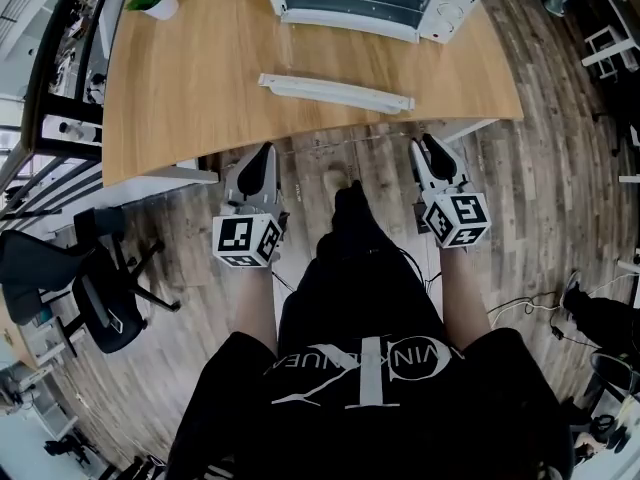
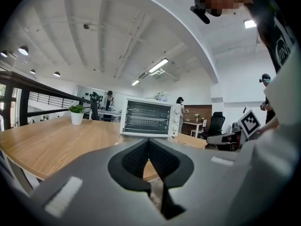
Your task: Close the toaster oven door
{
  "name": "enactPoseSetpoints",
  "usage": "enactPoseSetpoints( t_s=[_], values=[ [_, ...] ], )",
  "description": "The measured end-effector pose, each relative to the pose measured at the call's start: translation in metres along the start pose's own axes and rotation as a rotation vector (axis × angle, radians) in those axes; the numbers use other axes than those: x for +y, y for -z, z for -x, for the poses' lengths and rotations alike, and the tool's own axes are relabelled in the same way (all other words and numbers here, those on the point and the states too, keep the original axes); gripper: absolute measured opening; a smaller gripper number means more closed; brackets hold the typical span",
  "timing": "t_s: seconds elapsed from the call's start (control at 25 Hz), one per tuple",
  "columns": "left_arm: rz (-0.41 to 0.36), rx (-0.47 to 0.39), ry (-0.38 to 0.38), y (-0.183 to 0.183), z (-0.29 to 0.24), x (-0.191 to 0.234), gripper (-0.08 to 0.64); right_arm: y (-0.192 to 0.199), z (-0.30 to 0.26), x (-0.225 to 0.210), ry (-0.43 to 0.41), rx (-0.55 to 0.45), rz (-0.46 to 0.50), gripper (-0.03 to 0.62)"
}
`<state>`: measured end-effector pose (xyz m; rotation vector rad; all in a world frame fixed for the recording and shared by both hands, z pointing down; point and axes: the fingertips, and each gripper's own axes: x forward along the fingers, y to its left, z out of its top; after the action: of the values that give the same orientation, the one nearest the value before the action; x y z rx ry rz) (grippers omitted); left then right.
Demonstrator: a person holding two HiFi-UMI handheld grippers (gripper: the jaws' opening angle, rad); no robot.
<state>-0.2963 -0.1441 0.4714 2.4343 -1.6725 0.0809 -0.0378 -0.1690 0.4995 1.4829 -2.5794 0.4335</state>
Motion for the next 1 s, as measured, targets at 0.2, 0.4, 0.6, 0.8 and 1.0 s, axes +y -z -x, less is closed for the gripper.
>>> enactPoseSetpoints(
  t_s=[0.2,0.4,0.6,0.8,1.0],
  values=[
    [-0.003,0.015,0.016,0.009,-0.02,0.003,0.01,0.013,-0.018,-0.008,0.009,0.008,-0.025,0.074],
    [-0.005,0.033,0.047,0.015,-0.041,0.006,0.011,0.023,-0.04,-0.011,0.015,0.023,-0.046,0.074],
    [0.005,0.046,0.066,0.023,-0.059,0.009,0.009,0.032,-0.058,-0.017,0.03,0.038,-0.069,0.074],
    [0.012,0.062,0.076,0.031,-0.068,0.013,0.01,0.04,-0.07,-0.022,0.044,0.044,-0.092,0.074],
    [0.012,0.077,0.089,0.04,-0.077,0.016,0.009,0.044,-0.08,-0.028,0.057,0.03,-0.111,0.074]
  ],
)
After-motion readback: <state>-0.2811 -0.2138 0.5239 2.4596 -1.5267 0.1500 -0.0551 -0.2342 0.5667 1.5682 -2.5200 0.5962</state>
